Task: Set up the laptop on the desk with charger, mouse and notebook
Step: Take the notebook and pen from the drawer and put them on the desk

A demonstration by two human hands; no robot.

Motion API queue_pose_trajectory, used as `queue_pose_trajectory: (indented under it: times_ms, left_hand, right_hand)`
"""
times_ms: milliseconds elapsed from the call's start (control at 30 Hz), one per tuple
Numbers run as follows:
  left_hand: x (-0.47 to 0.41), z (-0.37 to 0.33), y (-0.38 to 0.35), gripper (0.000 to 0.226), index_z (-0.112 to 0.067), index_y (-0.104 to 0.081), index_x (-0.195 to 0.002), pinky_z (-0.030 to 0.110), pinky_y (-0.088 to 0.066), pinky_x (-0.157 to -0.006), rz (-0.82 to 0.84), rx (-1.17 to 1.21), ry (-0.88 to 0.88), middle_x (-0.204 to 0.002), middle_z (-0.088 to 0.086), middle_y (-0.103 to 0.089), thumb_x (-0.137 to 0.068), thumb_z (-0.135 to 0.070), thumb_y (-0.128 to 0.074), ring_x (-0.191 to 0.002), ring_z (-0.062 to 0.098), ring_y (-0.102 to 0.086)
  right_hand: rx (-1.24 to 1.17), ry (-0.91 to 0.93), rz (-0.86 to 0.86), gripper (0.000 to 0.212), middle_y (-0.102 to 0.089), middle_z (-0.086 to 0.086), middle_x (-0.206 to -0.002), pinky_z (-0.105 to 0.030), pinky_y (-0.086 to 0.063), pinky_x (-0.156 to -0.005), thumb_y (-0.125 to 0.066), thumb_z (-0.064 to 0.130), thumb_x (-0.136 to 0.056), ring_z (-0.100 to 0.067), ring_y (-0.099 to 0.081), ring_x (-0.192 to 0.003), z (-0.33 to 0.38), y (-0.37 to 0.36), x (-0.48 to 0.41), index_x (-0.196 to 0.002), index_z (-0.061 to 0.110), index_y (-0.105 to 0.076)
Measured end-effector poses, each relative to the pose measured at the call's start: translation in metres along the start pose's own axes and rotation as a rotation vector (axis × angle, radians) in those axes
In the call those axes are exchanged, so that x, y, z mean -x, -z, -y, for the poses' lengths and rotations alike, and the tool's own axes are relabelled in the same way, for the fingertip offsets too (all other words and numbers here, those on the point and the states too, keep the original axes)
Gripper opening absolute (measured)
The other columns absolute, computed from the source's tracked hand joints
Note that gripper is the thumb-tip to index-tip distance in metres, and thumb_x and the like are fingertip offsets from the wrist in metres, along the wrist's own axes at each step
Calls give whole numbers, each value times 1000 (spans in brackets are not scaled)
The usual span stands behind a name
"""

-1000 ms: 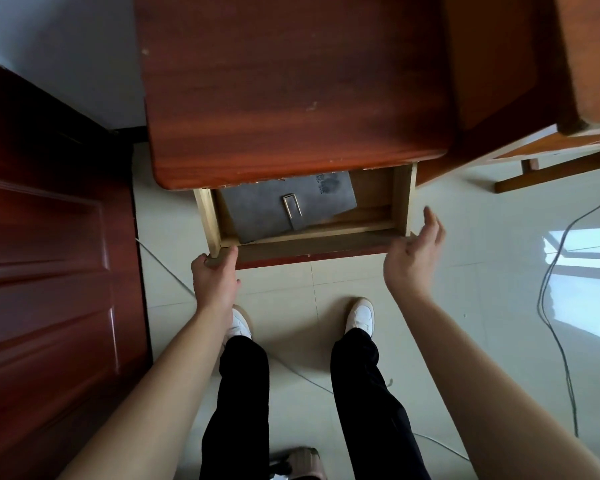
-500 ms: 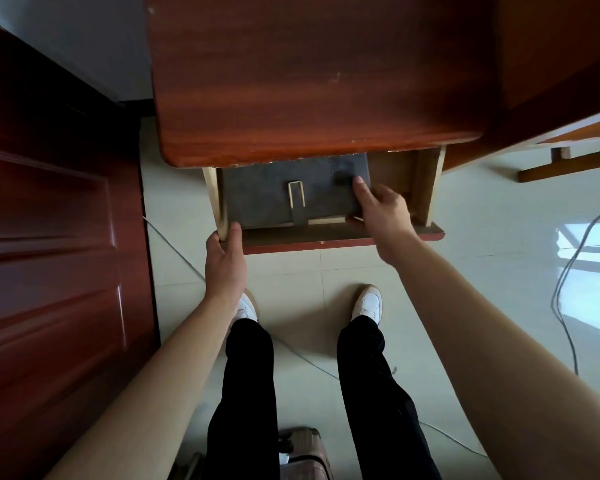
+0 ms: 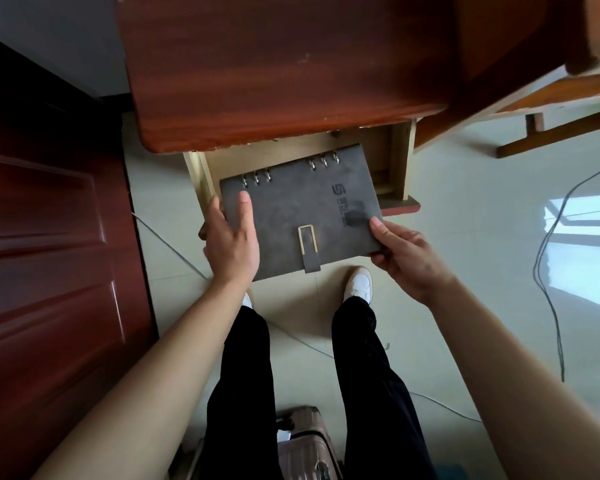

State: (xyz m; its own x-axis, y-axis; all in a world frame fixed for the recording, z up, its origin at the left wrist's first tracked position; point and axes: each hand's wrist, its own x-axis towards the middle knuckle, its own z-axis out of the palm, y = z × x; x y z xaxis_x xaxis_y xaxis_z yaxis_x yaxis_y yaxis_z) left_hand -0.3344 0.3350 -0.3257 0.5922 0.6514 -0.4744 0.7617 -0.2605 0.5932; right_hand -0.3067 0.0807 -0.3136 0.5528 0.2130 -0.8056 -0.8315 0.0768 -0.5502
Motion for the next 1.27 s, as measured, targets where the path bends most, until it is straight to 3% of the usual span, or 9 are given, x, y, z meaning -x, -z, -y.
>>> queue_pose_trajectory:
  times_ms: [234, 367, 534, 734, 868, 934, 1001, 1068, 1268]
  left_hand:
    - [28, -13, 13, 52, 0, -43, -139, 33, -40, -103, -165, 141, -133, -137, 17, -52, -99, -29, -58, -123, 31, -51]
    - [19, -42, 32, 56, 7, -39, -139, 37, -42, -105, -221, 227, -282, -135, 21, -51, -97, -25, -57, -121, 33, -53]
    - [-31, -100, 52, 62, 6, -37, -142, 36, -35, -111, -276, 196, -473, -141, 19, -50, -95, -27, -59, -129, 31, -48]
    - [-68, -116, 54, 57, -3, -37, -148, 33, -14, -120, -28, -195, -681, -159, 26, -21, -96, -19, -56, -148, 37, -20]
    - [-68, -93, 46, 56, -8, -35, -151, 42, -11, -121, 90, -492, -800, -162, 23, -12, -101, -31, -49, -151, 38, -7]
    - [-69, -85, 46, 58, -10, -32, -153, 45, -13, -121, 72, -519, -832, -163, 22, -11, -102, -35, -45, -151, 38, -6]
    - [-70, -80, 44, 60, -12, -28, -154, 48, -15, -120, 51, -544, -860, -164, 21, -10, -103, -40, -40, -151, 38, -6]
    - [-70, -76, 41, 64, -15, -22, -156, 49, -15, -119, 35, -588, -869, -164, 19, -7, -103, -46, -35, -152, 36, -4]
    - [-75, -68, 31, 76, -18, -10, -158, 52, -16, -118, -44, -697, -883, -165, 19, -4, -99, -60, -31, -152, 37, -2]
  right_hand:
    - [276, 67, -37, 23, -75, 18, -98, -12, -50, -65, -55, 36, -103, 5, -66, -85, 2, -2, 30, -114, 31, -75]
    - [345, 314, -139, 23, -66, 25, -68, -4, -44, -59, -57, 24, -105, 9, -60, -62, 35, -25, 29, -120, 18, -73]
    - [407, 513, -140, 37, -75, 9, -115, -33, -57, -99, -64, 12, -99, -10, -71, -109, 97, -54, 3, -136, 18, -62]
    - [752, 598, -343, 50, -71, 7, -117, -33, -56, -101, -70, 15, -91, -13, -70, -109, 130, -77, -25, -140, 19, -59]
    - [959, 583, -482, 66, -57, -8, -143, -34, -43, -111, -66, 19, -91, -23, -55, -130, 114, -80, -30, -153, 15, -43]
    - [941, 649, -541, 62, -48, -12, -143, -35, -43, -102, -65, 16, -90, -22, -48, -127, 94, -81, -27, -148, 10, -43]
    - [958, 691, -629, 38, -48, -10, -125, -38, -45, -83, -61, 14, -88, -21, -47, -99, 74, -78, -29, -124, 7, -51]
    - [1107, 552, -558, 22, -46, -6, -113, -41, -48, -77, -58, 19, -93, -24, -48, -90, 58, -73, -40, -110, 9, -49]
    - [1586, 333, -133, 36, -54, -11, -136, -48, -44, -107, -50, 29, -104, -32, -52, -126, 35, -65, -85, -137, 17, -56]
